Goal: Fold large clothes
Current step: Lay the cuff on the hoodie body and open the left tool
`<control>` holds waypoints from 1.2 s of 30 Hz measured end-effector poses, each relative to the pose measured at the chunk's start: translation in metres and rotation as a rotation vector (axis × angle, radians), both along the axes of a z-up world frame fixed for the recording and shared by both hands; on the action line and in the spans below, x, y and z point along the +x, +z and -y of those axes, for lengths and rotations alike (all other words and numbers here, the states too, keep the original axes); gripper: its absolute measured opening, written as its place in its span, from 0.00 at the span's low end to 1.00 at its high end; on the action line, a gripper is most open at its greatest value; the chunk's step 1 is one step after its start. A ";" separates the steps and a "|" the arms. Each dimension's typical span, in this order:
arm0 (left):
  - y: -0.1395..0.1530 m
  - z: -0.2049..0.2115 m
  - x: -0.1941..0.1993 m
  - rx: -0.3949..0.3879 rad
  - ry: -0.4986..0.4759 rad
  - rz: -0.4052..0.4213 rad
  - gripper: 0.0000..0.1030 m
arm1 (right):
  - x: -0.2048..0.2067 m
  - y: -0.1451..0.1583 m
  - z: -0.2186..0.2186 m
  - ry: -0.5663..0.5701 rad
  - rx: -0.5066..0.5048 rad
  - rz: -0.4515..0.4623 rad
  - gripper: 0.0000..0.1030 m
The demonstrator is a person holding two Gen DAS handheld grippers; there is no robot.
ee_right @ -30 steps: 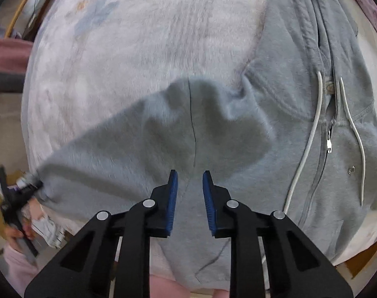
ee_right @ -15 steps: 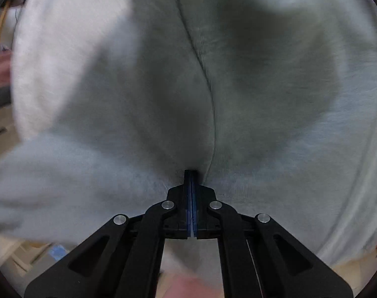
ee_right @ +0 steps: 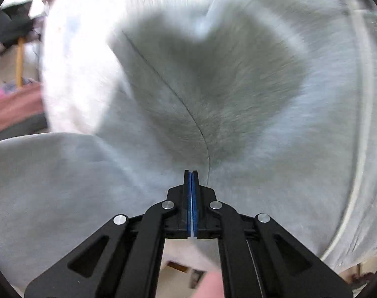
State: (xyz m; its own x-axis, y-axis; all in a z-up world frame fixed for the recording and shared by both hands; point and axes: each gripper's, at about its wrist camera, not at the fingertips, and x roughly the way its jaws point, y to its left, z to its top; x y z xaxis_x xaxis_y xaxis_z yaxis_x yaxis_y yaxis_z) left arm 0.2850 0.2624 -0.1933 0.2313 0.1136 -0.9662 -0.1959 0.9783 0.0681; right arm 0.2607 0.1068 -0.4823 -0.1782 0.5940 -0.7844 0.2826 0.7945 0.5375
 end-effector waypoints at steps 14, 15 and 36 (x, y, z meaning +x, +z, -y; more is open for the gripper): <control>-0.104 0.266 -0.006 -0.009 -0.379 -0.114 0.20 | -0.072 0.071 0.263 -0.480 -0.179 0.117 0.01; -0.117 0.283 -0.008 0.002 -0.408 -0.123 0.20 | -0.081 0.069 0.280 -0.501 -0.190 0.104 0.01; -0.234 0.196 -0.066 -0.208 -0.131 -0.414 0.94 | -0.075 0.024 0.360 -0.463 -0.219 0.010 0.16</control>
State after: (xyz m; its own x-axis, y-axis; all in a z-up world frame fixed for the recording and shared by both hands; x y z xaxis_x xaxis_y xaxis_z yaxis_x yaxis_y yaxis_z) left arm 0.2186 0.0668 -0.4270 -0.1787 -0.0963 -0.9792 -0.0677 0.9940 -0.0854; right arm 0.1854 -0.2535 -0.4584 0.0736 0.4307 -0.8995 0.6273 0.6812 0.3774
